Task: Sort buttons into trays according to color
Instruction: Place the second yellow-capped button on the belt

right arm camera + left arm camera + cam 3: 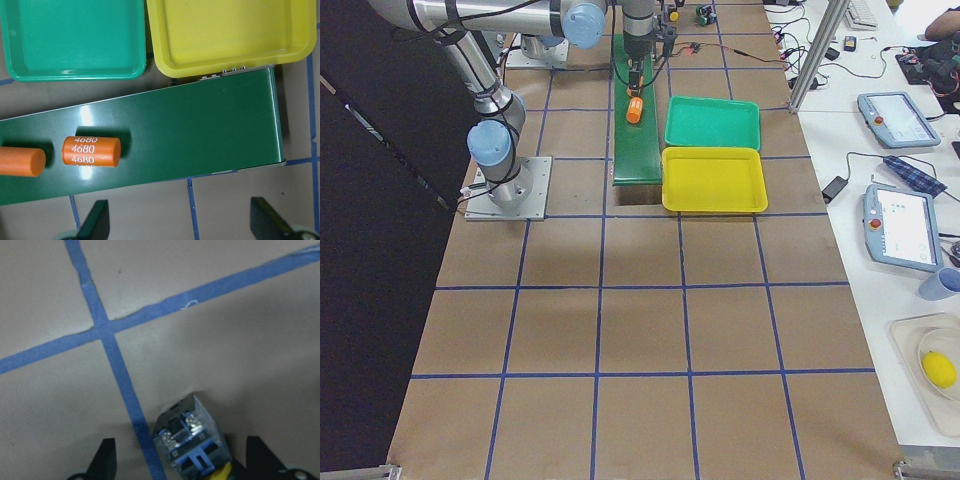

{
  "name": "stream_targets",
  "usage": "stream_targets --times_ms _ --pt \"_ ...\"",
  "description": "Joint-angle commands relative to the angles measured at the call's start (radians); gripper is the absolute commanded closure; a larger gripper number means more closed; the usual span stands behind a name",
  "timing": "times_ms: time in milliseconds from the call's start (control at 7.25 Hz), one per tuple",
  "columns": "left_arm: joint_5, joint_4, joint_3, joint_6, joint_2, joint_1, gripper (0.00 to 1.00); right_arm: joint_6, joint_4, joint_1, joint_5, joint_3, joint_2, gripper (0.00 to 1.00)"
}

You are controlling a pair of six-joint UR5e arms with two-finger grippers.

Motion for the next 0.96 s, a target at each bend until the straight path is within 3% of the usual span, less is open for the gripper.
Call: stream_targets --times_ms 0,276,551,827 --pt "0.0 -0.008 -0.018 0.002 0.037 -0.006 1.0 -0.002 0.001 0.0 -0.004 0.0 -0.001 0.0" --pt "0.006 -0.091 -0.072 -0.035 0.155 -0.073 1.0 -0.002 0.004 0.002 -0.002 0.002 -0.005 0.0" --pt "0.006 -0.177 -0.195 -0.275 0.342 -0.24 1.0 -0.002 0.001 -0.003 0.006 0.0 0.004 0.0" --pt "0.0 -0.205 -0.327 -0.536 0.459 -0.368 1.0 0.0 -0.004 -0.003 0.004 0.002 0.005 0.0"
